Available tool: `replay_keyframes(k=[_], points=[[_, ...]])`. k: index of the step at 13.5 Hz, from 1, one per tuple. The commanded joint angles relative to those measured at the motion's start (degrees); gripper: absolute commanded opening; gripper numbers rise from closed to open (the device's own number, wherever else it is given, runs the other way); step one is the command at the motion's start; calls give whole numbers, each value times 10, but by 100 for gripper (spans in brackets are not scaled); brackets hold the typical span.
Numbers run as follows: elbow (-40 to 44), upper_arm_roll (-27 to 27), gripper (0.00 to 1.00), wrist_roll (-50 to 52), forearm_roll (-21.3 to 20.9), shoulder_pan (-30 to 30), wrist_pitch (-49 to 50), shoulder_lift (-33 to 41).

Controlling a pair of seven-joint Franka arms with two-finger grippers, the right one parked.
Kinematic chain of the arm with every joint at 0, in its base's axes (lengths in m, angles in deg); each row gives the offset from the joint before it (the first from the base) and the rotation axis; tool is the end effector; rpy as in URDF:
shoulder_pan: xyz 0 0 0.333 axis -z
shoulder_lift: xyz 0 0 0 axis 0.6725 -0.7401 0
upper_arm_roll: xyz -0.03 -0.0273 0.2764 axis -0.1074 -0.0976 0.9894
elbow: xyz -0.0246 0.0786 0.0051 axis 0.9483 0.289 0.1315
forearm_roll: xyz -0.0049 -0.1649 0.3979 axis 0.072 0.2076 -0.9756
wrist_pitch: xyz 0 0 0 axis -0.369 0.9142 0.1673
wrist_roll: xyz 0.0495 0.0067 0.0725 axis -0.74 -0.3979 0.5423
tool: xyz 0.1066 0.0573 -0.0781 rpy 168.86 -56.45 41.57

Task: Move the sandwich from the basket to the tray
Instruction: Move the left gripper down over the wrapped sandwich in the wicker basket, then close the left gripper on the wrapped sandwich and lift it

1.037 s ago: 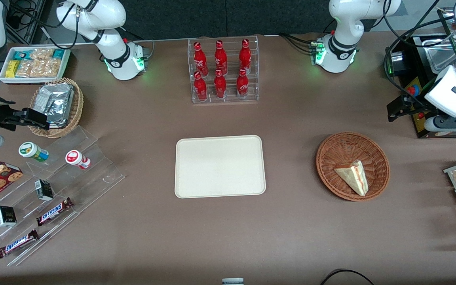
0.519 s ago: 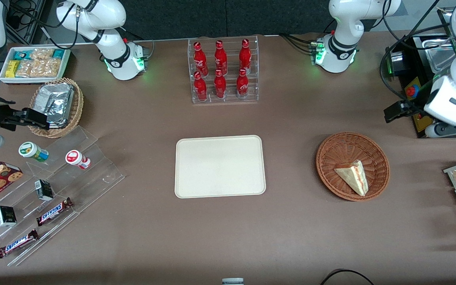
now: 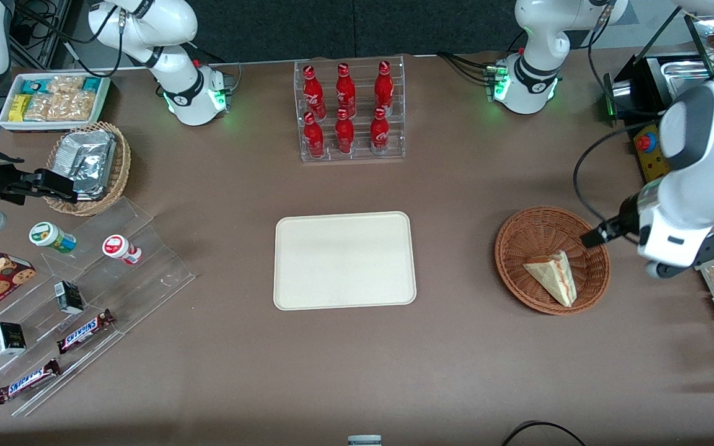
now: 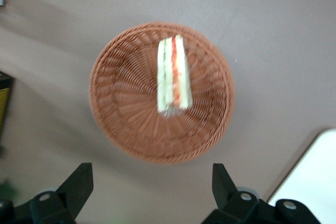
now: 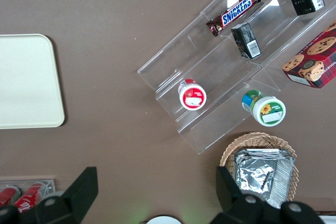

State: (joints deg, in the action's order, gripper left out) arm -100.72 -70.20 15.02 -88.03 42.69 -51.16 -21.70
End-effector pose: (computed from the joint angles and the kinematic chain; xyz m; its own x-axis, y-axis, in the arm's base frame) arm 0.6377 -0.0574 0.3839 0.8774 0.4671 -0.1098 0.4604 -0.8839 -0.0818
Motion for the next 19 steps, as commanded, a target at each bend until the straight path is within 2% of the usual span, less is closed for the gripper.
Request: replay_keyframes(k=[1, 8, 14, 19], points=[[-45, 3, 100, 27, -1, 4, -68, -1], [-52, 4, 100, 42, -2, 3, -101, -74], [-143, 4, 100, 66, -2, -5, -209, -74], [-160, 4, 100, 68, -2, -5, -242, -105]])
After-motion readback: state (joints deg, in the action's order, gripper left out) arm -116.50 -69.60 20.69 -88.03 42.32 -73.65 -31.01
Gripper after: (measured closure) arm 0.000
